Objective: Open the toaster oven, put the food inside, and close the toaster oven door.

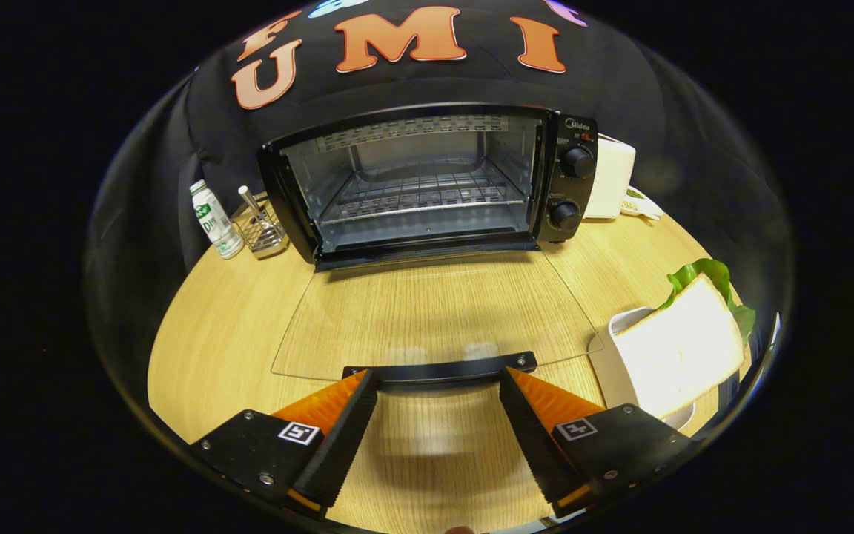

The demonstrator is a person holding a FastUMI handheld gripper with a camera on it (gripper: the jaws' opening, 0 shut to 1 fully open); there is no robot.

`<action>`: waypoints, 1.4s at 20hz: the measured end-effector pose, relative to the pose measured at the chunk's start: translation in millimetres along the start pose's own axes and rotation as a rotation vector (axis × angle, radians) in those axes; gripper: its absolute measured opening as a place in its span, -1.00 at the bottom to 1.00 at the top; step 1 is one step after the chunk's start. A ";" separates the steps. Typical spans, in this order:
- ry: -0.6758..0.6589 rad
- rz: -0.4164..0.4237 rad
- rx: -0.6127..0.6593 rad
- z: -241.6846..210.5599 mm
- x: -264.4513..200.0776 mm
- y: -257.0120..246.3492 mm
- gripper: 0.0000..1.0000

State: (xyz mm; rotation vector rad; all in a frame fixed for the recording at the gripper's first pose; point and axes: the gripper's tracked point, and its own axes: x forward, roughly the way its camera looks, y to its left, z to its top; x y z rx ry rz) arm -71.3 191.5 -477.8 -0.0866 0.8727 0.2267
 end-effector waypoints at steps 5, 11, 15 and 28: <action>-0.014 0.052 0.014 27.6 -42.0 -36.2 0.99; 0.046 0.077 0.007 42.8 -84.2 -116.8 0.98; 0.095 0.081 -0.052 52.7 -97.6 -168.7 0.98; 0.402 0.272 -0.135 46.5 -53.6 -234.4 0.99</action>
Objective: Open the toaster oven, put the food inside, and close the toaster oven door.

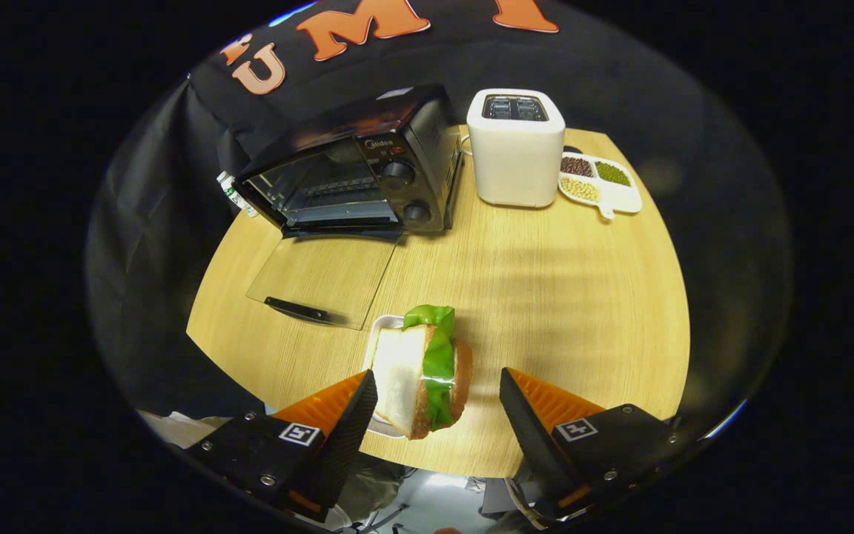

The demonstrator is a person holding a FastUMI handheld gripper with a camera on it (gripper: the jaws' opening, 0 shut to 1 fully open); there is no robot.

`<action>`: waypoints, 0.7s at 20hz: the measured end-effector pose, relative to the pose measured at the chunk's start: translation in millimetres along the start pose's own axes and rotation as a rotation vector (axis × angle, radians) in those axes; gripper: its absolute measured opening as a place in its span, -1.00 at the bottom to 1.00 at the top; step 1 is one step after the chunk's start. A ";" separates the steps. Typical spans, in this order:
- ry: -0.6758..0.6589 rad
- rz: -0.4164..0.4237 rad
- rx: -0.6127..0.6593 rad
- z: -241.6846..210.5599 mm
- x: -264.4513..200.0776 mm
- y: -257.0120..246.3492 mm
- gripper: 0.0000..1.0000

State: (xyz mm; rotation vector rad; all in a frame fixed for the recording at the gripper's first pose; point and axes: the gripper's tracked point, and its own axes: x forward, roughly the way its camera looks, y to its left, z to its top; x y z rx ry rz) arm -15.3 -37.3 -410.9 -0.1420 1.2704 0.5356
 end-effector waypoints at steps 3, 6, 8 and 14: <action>0.072 0.072 0.037 -4.7 17.6 -1.2 0.99; 0.147 0.139 0.076 -11.9 27.4 5.8 0.89; 0.204 0.166 0.106 -20.4 32.2 10.1 0.60; 0.217 0.216 0.219 -21.9 19.8 21.4 -0.25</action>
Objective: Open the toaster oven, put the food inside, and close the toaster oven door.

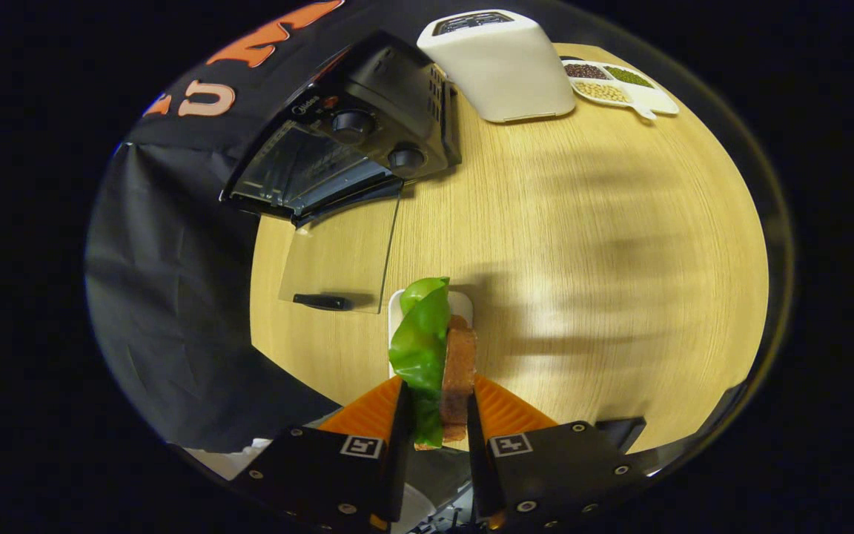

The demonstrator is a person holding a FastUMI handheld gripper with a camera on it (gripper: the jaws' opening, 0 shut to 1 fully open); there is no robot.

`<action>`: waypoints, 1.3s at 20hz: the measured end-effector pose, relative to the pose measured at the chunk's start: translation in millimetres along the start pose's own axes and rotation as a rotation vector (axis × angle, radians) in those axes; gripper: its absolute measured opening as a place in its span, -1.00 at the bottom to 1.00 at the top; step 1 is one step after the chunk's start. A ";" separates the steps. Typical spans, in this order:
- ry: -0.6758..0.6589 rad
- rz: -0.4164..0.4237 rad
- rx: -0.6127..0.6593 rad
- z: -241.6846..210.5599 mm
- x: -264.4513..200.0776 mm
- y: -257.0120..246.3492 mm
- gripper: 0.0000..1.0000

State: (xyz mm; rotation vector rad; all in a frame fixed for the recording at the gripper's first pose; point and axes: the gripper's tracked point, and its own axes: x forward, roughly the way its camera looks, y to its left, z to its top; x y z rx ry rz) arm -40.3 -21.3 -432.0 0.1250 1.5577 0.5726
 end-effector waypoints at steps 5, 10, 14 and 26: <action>-0.006 0.009 0.032 -3.6 -6.8 9.3 -0.31; -0.051 -0.033 0.040 -0.5 -30.5 8.5 -0.31; -0.120 -0.034 0.070 1.5 -61.8 19.1 -0.31; -0.478 0.025 0.319 30.5 -95.3 100.3 -0.32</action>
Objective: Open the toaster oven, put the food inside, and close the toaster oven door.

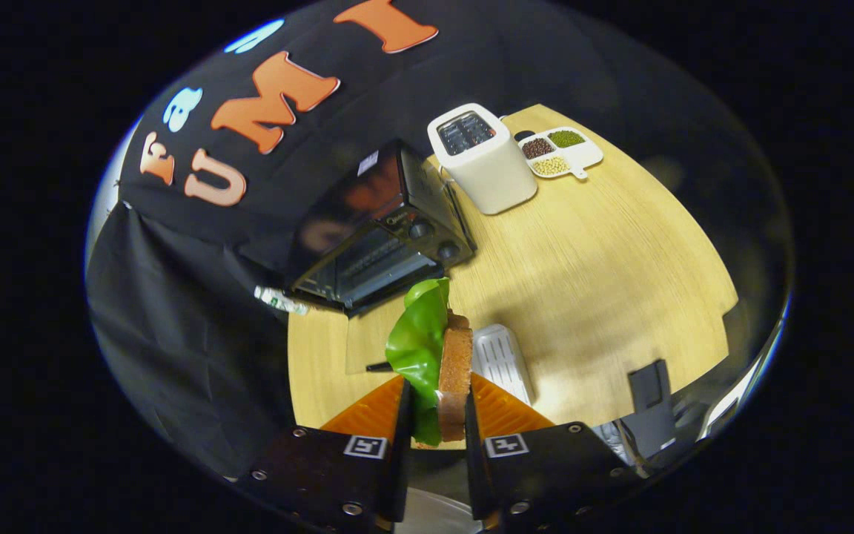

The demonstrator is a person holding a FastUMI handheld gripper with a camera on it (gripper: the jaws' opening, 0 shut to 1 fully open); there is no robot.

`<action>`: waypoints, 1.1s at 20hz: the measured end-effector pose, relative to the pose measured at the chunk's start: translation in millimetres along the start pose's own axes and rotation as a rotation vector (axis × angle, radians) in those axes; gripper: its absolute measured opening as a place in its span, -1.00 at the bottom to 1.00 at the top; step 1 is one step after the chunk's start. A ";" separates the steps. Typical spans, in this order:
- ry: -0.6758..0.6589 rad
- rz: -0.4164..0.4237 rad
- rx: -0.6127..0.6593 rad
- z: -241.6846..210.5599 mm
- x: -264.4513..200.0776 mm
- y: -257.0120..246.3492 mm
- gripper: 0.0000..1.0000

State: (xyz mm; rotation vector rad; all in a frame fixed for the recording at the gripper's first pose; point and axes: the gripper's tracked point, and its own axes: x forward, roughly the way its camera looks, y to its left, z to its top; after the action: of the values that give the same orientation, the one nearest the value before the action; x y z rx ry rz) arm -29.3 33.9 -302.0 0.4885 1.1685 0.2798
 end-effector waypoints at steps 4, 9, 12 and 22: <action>-0.108 0.079 0.112 -9.1 29.0 43.2 -0.43; -0.207 0.158 0.232 -22.2 87.0 93.8 -0.43; -0.238 0.189 0.299 -32.8 119.7 111.8 -0.43; -0.478 0.273 0.631 0.7 200.0 118.8 -0.44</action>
State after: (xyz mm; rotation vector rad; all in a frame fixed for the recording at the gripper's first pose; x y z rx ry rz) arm 50.8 227.3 -403.4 1.2038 0.6988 0.0117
